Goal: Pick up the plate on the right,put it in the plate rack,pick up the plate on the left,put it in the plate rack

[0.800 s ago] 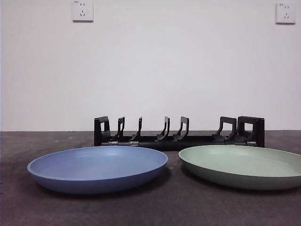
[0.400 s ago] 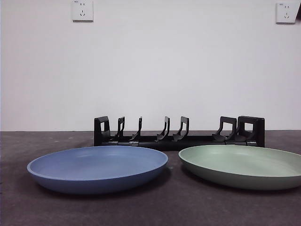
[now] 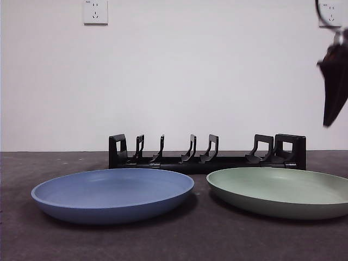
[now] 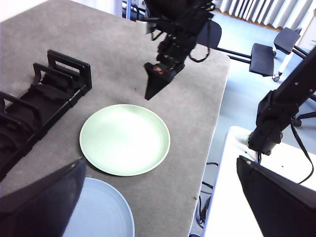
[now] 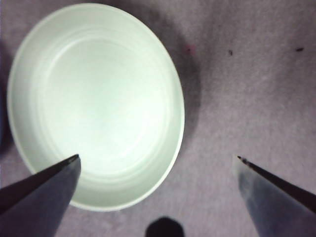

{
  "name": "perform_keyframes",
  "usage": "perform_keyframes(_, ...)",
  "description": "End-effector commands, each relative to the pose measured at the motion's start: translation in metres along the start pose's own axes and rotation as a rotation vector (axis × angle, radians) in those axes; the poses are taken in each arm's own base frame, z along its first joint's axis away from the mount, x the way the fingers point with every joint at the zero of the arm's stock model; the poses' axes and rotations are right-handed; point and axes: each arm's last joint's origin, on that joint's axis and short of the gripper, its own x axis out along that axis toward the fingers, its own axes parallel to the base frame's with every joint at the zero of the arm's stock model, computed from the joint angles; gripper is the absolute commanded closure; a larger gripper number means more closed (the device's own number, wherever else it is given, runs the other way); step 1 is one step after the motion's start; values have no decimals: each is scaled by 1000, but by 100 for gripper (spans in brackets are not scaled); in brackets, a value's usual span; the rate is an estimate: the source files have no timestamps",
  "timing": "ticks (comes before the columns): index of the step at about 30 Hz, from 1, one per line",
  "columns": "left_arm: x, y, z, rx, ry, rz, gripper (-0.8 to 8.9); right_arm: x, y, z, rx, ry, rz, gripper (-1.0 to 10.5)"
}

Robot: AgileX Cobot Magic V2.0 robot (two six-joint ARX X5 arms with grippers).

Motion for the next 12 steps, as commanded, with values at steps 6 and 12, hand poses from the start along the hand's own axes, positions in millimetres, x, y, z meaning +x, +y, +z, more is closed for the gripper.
perform_keyframes(6,3,1,-1,23,9,-5,92,36,-10,12,25,82,5,402)
perform_keyframes(12,4,2,-1,22,14,-6,92,58,-7,16,1,123,11,416)
